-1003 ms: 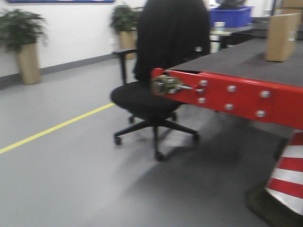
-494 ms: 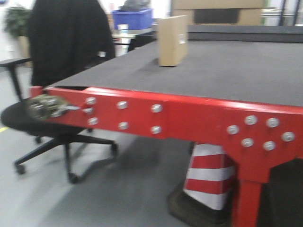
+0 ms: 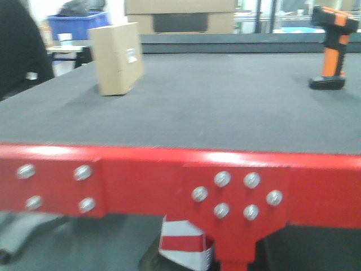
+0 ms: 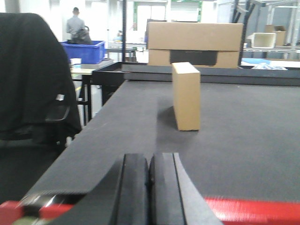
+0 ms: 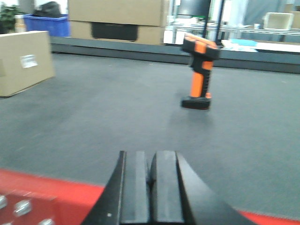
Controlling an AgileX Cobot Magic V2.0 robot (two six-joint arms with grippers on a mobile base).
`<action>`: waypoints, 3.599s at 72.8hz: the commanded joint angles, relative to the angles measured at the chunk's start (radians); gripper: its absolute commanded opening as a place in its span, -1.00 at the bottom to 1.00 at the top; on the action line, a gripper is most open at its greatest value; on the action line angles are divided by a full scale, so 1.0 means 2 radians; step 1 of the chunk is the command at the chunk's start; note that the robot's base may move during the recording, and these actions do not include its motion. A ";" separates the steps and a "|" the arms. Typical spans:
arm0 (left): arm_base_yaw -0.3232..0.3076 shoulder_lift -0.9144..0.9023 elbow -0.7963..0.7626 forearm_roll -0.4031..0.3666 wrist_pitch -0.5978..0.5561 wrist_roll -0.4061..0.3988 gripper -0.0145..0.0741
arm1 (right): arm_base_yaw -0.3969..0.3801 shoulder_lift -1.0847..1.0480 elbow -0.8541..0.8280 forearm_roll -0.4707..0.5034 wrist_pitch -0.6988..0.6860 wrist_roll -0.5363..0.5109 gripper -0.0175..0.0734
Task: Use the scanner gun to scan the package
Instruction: 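Turn the base toward the red table and approach it, then lower the left gripper over the cardboard box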
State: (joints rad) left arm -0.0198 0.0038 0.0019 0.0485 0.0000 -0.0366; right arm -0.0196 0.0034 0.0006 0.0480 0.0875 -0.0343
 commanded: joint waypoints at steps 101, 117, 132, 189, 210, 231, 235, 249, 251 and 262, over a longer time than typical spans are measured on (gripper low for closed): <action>-0.001 -0.002 -0.001 0.000 -0.009 -0.001 -0.92 | -0.003 -0.002 0.000 -0.002 -0.009 -0.001 -0.98; -0.001 -0.002 -0.001 0.000 -0.009 -0.001 -0.92 | -0.003 -0.002 0.000 -0.002 -0.009 -0.001 -0.98; -0.001 -0.002 -0.001 0.001 -0.028 0.000 -0.92 | -0.003 -0.002 0.000 -0.002 -0.009 -0.001 -0.98; -0.001 0.431 -0.435 0.003 0.341 0.000 -0.92 | -0.003 -0.002 0.000 -0.002 -0.009 -0.001 -0.98; -0.001 0.616 -0.595 -0.030 0.341 -0.023 -0.92 | -0.003 -0.002 0.000 -0.002 -0.009 -0.001 -0.98; -0.001 0.748 -0.763 -0.035 0.421 -0.055 -0.92 | -0.003 -0.002 0.000 -0.002 -0.009 -0.001 -0.98; -0.001 0.772 -0.781 -0.034 0.435 -0.055 -0.92 | -0.003 -0.002 0.000 -0.002 -0.009 -0.001 -0.98; -0.001 0.810 -0.796 -0.024 0.438 -0.052 -0.30 | -0.003 -0.002 0.000 -0.002 -0.009 -0.001 -0.98; -0.001 0.813 -0.796 -0.024 0.437 -0.052 -0.18 | -0.003 -0.002 0.000 -0.002 -0.009 -0.001 -0.98; -0.001 0.825 -0.796 -0.015 0.432 -0.052 0.74 | -0.003 -0.002 0.000 -0.002 -0.009 -0.001 -0.98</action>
State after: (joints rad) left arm -0.0198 1.6459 -1.5778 0.0000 0.8799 -0.1356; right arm -0.0196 0.0034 0.0006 0.0480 0.0875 -0.0343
